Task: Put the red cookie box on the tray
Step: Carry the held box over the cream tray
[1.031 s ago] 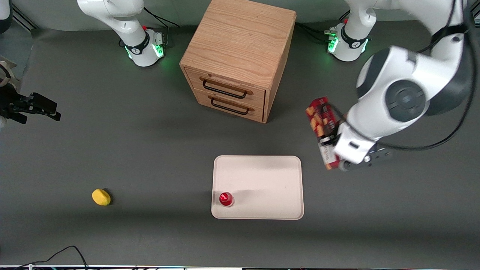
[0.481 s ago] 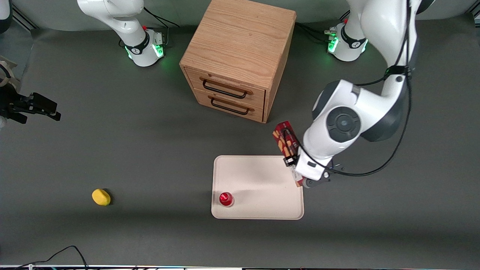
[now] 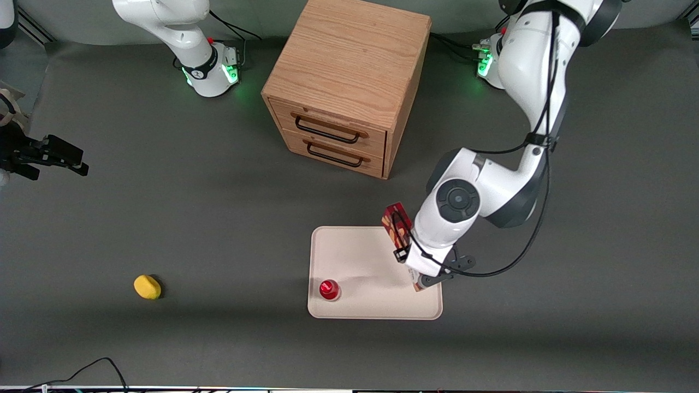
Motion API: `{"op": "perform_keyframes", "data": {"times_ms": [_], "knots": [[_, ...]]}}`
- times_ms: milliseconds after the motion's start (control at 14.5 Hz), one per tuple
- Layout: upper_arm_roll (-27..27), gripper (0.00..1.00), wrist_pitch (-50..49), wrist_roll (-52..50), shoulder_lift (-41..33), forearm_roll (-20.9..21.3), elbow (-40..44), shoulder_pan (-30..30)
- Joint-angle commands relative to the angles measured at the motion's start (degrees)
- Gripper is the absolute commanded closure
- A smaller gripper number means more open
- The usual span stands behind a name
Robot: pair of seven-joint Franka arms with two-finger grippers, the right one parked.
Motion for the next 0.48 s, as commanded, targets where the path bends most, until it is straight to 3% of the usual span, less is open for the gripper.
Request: {"op": "perform_keyframes", "data": {"times_ms": [0, 412], "knots": [[0.80, 1.00, 2.90, -0.99, 2.81, 2.09, 1.82, -0.75], [0.80, 1.00, 10.72, 4.37, 5.89, 3.41, -0.38, 1.71]]}}
